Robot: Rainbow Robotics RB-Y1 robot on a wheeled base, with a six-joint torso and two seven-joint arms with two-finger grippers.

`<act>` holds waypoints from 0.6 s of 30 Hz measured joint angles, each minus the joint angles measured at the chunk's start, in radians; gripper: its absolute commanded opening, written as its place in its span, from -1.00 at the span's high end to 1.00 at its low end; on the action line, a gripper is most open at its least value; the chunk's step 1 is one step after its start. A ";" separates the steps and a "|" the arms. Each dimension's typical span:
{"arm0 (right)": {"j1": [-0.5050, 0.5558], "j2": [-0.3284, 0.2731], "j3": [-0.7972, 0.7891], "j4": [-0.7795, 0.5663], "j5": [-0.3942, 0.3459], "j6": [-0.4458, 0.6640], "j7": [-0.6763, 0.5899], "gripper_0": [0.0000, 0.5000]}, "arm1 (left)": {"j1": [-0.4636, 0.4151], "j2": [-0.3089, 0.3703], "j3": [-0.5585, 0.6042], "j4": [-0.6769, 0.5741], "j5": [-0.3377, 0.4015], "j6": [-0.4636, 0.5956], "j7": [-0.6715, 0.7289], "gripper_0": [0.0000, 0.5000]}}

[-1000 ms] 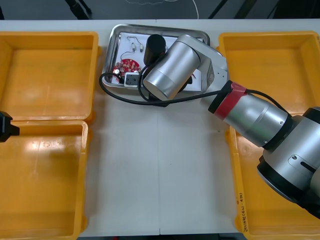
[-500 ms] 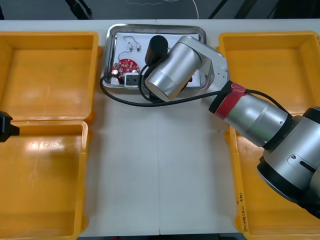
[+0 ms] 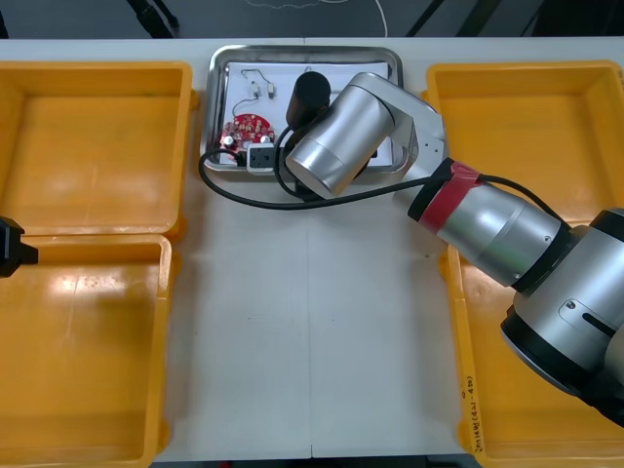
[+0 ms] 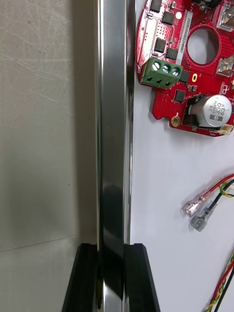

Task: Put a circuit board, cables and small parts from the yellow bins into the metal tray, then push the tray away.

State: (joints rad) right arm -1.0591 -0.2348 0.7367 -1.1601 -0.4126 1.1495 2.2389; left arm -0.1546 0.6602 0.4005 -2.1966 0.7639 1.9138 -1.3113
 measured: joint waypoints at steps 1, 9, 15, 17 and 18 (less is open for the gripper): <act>0.000 0.000 0.000 0.000 0.000 0.000 0.000 -0.53 | 0.000 0.000 0.000 0.000 0.000 0.000 0.000 -1.00; 0.000 0.000 0.000 0.000 0.004 0.001 0.037 -1.00 | 0.000 0.000 0.000 0.000 0.000 0.000 0.000 -1.00; -0.001 0.000 -0.001 -0.001 0.004 0.037 0.044 -1.00 | 0.000 0.000 0.000 0.000 0.000 0.000 0.000 -1.00; -0.001 0.001 -0.008 -0.006 0.004 0.060 0.044 -1.00 | 0.000 0.000 0.000 0.000 0.000 0.000 0.000 -1.00; -0.001 0.001 -0.013 -0.014 0.004 0.075 0.044 -1.00 | 0.000 0.000 0.000 0.000 0.000 0.000 0.000 -1.00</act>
State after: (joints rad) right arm -1.0603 -0.2340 0.7241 -1.1738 -0.4082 1.2241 2.2829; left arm -0.1546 0.6602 0.4005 -2.1966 0.7639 1.9138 -1.3113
